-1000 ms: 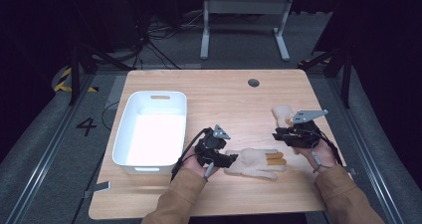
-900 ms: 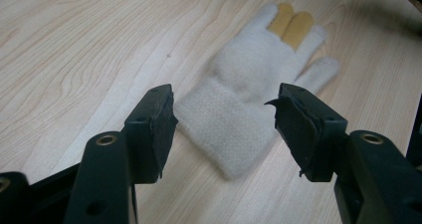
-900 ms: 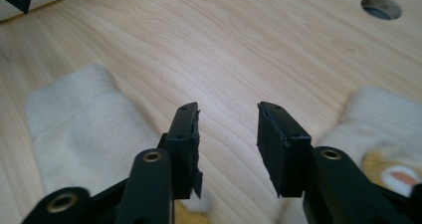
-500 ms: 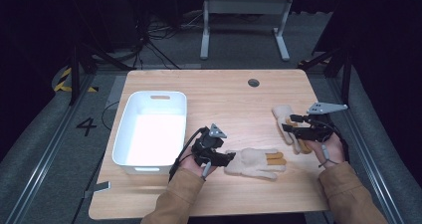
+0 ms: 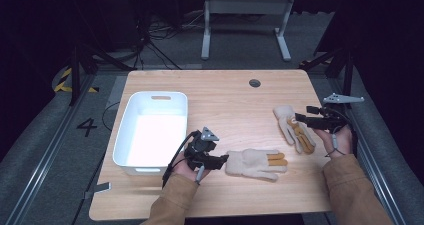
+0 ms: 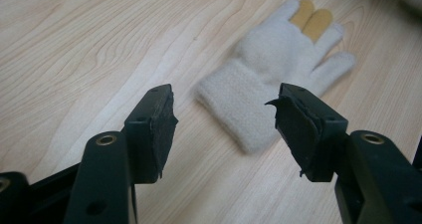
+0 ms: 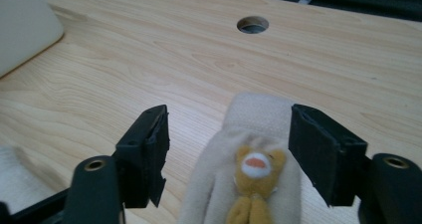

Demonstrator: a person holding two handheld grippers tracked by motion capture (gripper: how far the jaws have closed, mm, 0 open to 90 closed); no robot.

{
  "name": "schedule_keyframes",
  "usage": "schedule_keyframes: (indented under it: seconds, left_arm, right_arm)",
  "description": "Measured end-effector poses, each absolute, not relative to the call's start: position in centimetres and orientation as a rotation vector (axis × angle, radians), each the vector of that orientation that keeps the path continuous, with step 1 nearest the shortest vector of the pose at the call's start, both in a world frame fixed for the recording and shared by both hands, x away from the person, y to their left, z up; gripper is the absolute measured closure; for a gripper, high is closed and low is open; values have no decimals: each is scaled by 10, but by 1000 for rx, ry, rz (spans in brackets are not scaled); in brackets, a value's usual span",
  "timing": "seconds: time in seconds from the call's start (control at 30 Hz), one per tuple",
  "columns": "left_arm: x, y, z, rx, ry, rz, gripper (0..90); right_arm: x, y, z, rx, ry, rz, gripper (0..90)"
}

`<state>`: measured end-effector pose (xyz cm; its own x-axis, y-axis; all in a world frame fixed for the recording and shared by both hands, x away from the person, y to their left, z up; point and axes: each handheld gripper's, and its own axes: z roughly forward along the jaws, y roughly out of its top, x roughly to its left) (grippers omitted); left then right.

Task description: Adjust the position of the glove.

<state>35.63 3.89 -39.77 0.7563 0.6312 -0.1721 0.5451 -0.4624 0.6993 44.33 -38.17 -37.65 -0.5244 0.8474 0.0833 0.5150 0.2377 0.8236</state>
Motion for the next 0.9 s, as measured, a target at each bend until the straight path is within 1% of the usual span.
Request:
schedule_keyframes:
  seconds: [0.13,0.5,0.57,0.67,0.77,0.87,0.9]
  left_arm:
    - [355,42,-398,2172,887,145,410]
    - [355,42,-402,2181,894,136,405]
    - [356,41,-402,2183,895,134,404]
    - [356,42,-403,2187,893,132,402]
    - [356,42,-403,2186,896,128,400]
    - [356,41,-404,2186,899,126,398]
    - [356,41,-404,2189,899,126,398]
  right_arm:
    - [451,-384,-384,1290,2133,1138,266]
    - [465,-387,-406,1332,2162,954,244]
    - [467,-386,-410,1351,2181,926,276]
    - [469,-383,-416,1380,2217,894,364]
    - [472,-381,-420,1397,2240,877,413]
    - [473,-379,-425,1398,2271,850,506]
    - [474,-378,-427,1410,2281,829,523]
